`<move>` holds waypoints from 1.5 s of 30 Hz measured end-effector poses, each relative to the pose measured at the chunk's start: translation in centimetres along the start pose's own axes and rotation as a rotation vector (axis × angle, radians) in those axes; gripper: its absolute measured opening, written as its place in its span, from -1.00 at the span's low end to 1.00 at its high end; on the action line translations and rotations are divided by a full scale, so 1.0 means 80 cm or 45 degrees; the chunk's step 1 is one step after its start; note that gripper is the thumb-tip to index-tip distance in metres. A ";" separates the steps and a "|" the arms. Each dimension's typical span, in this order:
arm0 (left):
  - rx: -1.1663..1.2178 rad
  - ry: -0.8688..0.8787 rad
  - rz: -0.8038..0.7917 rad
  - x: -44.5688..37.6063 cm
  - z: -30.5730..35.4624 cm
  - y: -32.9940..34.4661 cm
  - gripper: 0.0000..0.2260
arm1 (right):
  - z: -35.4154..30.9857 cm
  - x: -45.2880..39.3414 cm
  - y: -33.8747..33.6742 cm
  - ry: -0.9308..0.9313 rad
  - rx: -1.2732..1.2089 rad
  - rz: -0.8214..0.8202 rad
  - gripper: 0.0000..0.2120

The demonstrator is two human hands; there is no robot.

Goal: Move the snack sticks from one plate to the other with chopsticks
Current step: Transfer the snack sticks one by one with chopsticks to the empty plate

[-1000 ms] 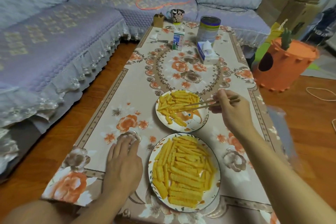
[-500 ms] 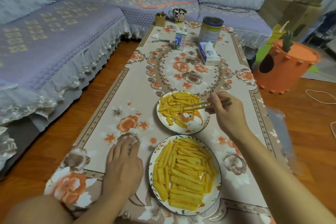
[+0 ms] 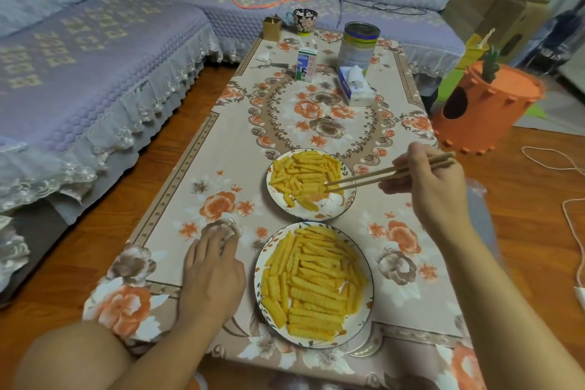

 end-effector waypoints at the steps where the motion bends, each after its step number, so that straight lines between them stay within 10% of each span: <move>1: 0.001 0.002 0.003 0.000 -0.001 0.000 -0.46 | -0.005 0.010 -0.009 0.021 -0.013 -0.003 -0.62; 26: 0.005 0.027 0.028 0.002 -0.001 0.003 -0.52 | 0.004 0.108 -0.019 0.286 -0.029 0.149 -0.64; 45: 0.007 0.017 0.053 0.003 0.000 0.000 -0.51 | -0.017 0.121 -0.017 -0.111 0.203 -0.158 -0.67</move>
Point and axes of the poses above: each hand's wrist, its own x-axis away from the middle knuckle, its own y-axis out of the palm, z = x × y, the point moved 1 cm from there along -x, towards the middle knuckle, and after that the axes turned 14 degrees about x, right-handed, at the moved point
